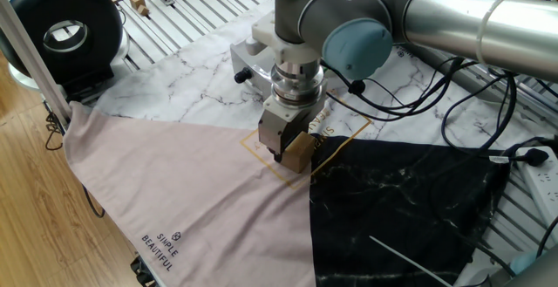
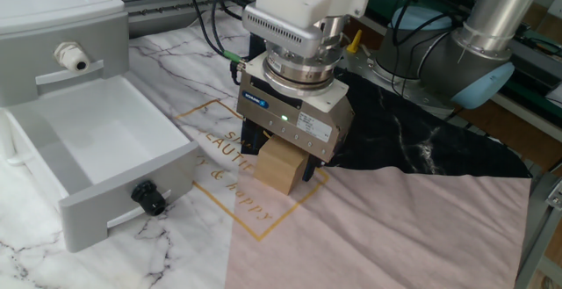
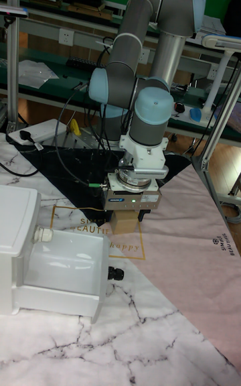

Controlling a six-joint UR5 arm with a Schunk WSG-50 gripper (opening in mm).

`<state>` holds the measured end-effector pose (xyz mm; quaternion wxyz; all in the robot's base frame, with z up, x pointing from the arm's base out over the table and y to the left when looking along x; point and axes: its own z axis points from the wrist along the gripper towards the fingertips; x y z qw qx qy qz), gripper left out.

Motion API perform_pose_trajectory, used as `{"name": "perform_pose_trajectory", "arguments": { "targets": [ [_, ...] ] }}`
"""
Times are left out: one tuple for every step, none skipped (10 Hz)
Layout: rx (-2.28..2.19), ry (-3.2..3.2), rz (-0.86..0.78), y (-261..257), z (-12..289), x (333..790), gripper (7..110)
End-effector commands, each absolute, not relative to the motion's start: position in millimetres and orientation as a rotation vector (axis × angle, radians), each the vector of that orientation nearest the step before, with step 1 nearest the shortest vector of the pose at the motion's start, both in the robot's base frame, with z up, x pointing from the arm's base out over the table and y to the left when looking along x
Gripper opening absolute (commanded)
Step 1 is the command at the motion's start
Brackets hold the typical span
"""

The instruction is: Put things in the drawer

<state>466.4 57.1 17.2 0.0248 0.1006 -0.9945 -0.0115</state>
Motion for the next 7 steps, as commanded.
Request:
{"name": "perform_pose_trajectory", "arguments": {
  "targets": [
    [0.273,-3.076,-0.039,57.9,19.1,465.5,22],
    [0.251,-3.069,-0.014,54.6,21.5,463.4,22],
    [0.231,-3.067,0.015,51.0,23.2,462.9,7],
    [0.221,-3.065,0.015,51.6,24.6,461.9,7],
    [0.217,-3.066,-0.006,55.2,25.0,461.8,7],
    [0.217,-3.071,-0.003,54.8,25.0,463.0,7],
    [0.243,-3.071,0.01,52.6,24.9,463.8,7]
  ]
}}
